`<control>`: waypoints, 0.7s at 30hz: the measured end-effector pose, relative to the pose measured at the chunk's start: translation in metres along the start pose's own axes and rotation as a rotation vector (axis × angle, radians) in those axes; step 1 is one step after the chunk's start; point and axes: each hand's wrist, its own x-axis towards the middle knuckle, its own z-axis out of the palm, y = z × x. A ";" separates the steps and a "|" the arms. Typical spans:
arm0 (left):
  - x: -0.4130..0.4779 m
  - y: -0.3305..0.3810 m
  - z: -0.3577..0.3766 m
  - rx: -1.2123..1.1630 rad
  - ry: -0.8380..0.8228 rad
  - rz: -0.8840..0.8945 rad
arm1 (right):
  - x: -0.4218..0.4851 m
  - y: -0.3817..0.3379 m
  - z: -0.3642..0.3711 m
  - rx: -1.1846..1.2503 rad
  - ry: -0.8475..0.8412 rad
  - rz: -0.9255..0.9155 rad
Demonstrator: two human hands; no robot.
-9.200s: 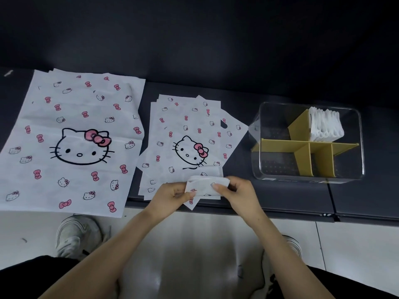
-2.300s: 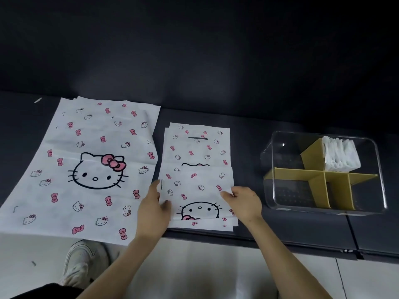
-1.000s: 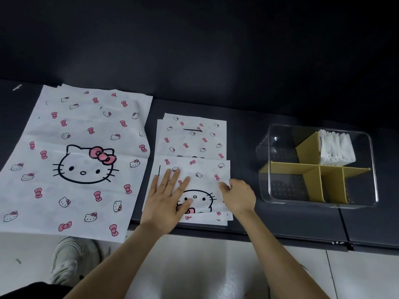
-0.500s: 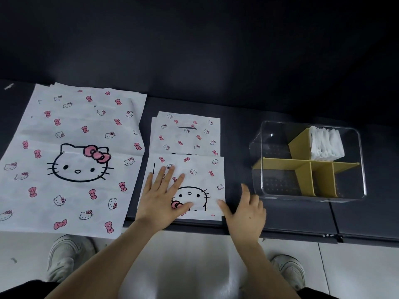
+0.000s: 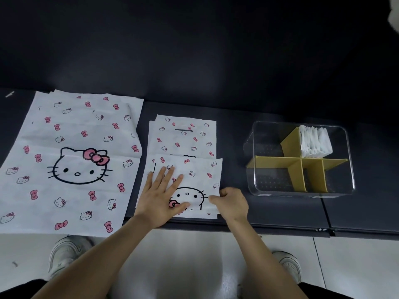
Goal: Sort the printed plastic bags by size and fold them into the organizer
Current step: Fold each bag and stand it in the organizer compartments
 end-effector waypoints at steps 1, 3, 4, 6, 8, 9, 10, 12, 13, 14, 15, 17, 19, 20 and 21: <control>0.001 -0.001 0.000 0.005 0.004 0.011 | -0.003 0.000 0.000 0.062 -0.003 -0.016; 0.002 -0.002 0.001 0.004 0.008 0.040 | -0.008 0.002 0.000 0.285 -0.019 0.000; 0.002 -0.003 0.002 -0.002 0.011 0.055 | -0.010 0.004 -0.001 0.390 -0.014 0.016; 0.001 -0.004 0.002 -0.018 0.033 0.077 | -0.010 0.008 -0.003 0.464 0.023 0.030; 0.001 -0.004 0.001 -0.042 0.095 0.090 | -0.012 0.011 -0.004 0.485 0.045 0.048; 0.001 -0.001 0.000 -0.071 0.143 0.092 | -0.014 0.011 -0.004 0.518 0.045 0.068; 0.000 0.003 -0.002 -0.118 0.215 0.098 | -0.017 0.011 -0.004 0.573 0.043 0.094; -0.005 0.016 -0.006 -0.261 0.419 0.118 | -0.022 0.007 -0.004 0.726 0.044 0.172; -0.011 0.028 -0.009 -0.353 0.482 0.132 | -0.025 0.005 -0.004 0.819 0.044 0.221; -0.017 0.039 -0.012 -0.429 0.490 0.152 | -0.027 0.003 -0.003 0.902 0.046 0.268; -0.023 0.048 -0.013 -0.466 0.464 0.167 | -0.029 0.001 -0.002 0.959 0.034 0.302; -0.026 0.058 -0.011 -0.449 0.416 0.149 | -0.035 -0.002 0.003 1.036 -0.041 0.330; -0.022 0.060 -0.011 -0.466 0.414 0.091 | -0.042 -0.002 0.007 1.125 -0.118 0.360; -0.020 0.060 -0.013 -0.504 0.414 0.070 | -0.046 -0.003 0.007 1.162 -0.142 0.360; -0.020 0.060 -0.015 -0.548 0.406 0.040 | -0.048 -0.003 0.003 1.182 -0.151 0.329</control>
